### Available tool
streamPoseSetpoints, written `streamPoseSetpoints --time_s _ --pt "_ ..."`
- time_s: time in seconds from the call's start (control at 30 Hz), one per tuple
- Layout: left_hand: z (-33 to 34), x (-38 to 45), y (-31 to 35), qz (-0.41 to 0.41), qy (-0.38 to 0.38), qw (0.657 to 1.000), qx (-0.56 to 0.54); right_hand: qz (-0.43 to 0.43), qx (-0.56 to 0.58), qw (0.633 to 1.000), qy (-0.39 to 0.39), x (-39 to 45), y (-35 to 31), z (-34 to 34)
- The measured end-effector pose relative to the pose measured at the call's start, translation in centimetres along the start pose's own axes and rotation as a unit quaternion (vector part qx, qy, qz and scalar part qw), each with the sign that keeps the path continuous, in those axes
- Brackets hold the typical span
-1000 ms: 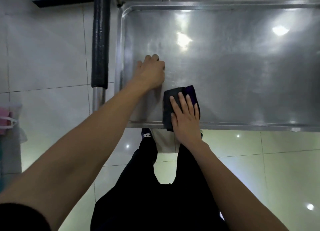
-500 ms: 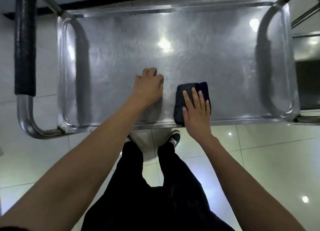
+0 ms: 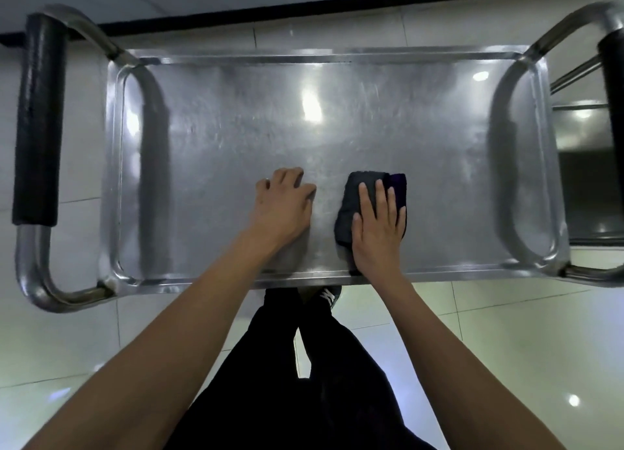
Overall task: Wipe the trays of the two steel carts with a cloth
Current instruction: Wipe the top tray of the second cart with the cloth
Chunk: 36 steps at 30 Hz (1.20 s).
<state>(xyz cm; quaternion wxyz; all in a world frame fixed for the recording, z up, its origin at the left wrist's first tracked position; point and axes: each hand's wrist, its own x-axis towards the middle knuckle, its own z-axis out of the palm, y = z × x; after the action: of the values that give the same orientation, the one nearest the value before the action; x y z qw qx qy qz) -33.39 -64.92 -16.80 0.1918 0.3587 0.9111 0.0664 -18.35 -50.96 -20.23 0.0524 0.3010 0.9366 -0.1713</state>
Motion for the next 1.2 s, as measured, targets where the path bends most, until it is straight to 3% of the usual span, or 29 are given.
streamPoseSetpoints --time_s 0.27,0.53,0.93,1.2 --pt "-0.3 4.1 1.4 0.052 0.018 0.998 -0.031 0.066 -0.01 0.998 0.013 4.9 1.5 -2.5" --pt "-0.2 9.6 8.8 0.099 0.0 0.995 -0.026 0.085 -0.005 0.996 0.015 9.6 8.0 -5.6" --pt "0.1 20.2 23.4 0.093 0.001 0.995 -0.021 0.066 0.016 0.997 0.03 21.2 21.6 -11.4" --pt "0.8 22.0 26.3 0.038 -0.009 0.998 0.053 0.042 0.052 0.997 0.024 29.7 22.2 -13.2"
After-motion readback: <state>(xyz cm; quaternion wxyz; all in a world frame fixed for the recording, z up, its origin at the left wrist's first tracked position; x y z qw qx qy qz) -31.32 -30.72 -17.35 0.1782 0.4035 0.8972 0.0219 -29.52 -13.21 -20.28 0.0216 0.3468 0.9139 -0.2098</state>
